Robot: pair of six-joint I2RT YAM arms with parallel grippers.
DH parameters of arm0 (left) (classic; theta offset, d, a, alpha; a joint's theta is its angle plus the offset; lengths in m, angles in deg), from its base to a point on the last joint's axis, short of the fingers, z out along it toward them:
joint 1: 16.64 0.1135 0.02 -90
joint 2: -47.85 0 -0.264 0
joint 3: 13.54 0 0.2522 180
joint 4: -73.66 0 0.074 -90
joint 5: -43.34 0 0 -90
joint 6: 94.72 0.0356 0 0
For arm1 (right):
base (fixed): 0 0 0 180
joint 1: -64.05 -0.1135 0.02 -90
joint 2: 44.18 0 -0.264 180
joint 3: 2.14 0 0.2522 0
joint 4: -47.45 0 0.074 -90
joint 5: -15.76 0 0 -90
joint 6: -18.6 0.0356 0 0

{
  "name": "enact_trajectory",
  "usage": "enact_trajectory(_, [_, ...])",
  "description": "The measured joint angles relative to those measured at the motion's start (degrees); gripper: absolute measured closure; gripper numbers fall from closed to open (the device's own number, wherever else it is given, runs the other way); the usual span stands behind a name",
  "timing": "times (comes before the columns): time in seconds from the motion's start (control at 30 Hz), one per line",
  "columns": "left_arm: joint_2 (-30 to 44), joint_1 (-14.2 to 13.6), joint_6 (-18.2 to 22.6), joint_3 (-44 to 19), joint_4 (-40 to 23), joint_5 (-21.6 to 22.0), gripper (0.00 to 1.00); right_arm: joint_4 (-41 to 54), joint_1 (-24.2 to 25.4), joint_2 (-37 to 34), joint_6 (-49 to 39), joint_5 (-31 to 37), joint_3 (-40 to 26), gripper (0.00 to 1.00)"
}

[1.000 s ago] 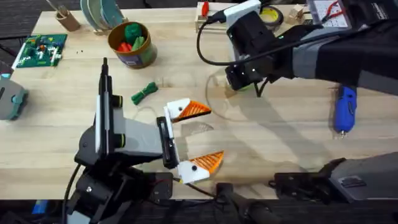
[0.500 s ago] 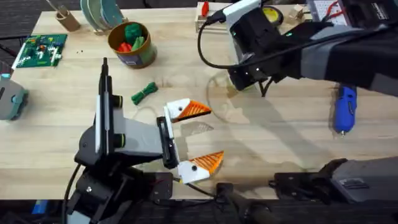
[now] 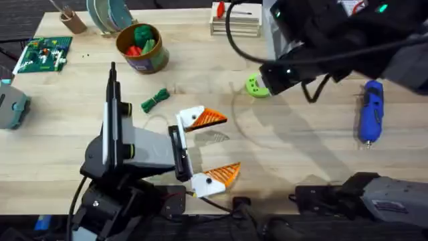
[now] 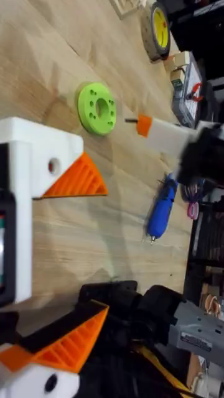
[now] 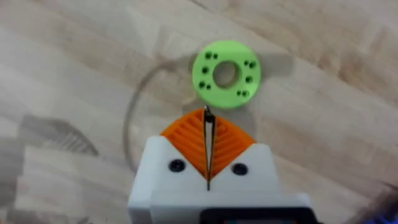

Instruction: Pick up the gripper from the table and insert it into the empty holder that is missing its gripper. Then pick up a screw, insert it into the mounting hole, and use the screwdriver to tighten it. Finally, clean up the table by picking up the vegetable and placing it into the bucket.

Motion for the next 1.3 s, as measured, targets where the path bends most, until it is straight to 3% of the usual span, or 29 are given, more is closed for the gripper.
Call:
enact_trajectory(0.43, [0.0,0.0,0.0,0.0,0.0,0.0,0.007,17.2,-2.3,0.0,-5.7,-10.7,-19.6,0.995])
enact_trajectory(0.73, [0.0,0.0,0.0,0.0,0.0,0.0,0.007,29.8,-6.7,-3.2,-6.8,-12.9,-32.9,0.995])
enact_trajectory(1.3, [0.0,0.0,0.0,0.0,0.0,0.0,0.007,30.5,-16.4,-6.7,-9.7,-19.8,-37.1,0.995])
